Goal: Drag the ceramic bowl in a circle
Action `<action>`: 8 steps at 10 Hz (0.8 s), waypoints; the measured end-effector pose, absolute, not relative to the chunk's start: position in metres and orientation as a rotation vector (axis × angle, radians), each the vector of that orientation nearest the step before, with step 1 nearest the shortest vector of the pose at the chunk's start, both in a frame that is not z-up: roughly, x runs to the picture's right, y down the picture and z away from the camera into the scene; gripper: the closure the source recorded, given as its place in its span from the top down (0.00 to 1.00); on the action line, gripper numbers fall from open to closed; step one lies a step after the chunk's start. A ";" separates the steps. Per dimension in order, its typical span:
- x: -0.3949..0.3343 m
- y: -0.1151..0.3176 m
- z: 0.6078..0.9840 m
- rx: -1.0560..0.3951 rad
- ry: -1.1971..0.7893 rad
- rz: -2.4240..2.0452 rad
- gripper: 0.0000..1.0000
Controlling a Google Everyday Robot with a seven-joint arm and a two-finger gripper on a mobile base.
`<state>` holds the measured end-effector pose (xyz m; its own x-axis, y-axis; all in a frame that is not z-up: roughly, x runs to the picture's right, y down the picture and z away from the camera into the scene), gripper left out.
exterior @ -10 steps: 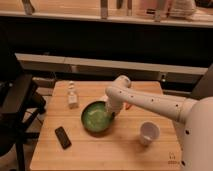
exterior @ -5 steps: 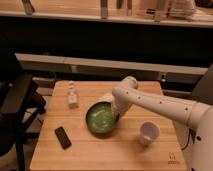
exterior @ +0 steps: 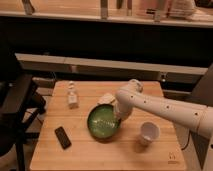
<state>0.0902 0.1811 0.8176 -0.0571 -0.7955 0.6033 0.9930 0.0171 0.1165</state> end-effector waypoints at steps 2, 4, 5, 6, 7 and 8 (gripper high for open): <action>0.093 0.190 0.810 -0.423 -0.603 -1.547 0.00; 0.084 0.188 0.806 -0.418 -0.605 -1.562 0.00; 0.079 0.187 0.805 -0.416 -0.609 -1.570 0.00; 0.077 0.188 0.804 -0.419 -0.610 -1.580 0.00; 0.075 0.188 0.803 -0.417 -0.610 -1.588 0.00; 0.072 0.189 0.801 -0.417 -0.615 -1.601 0.00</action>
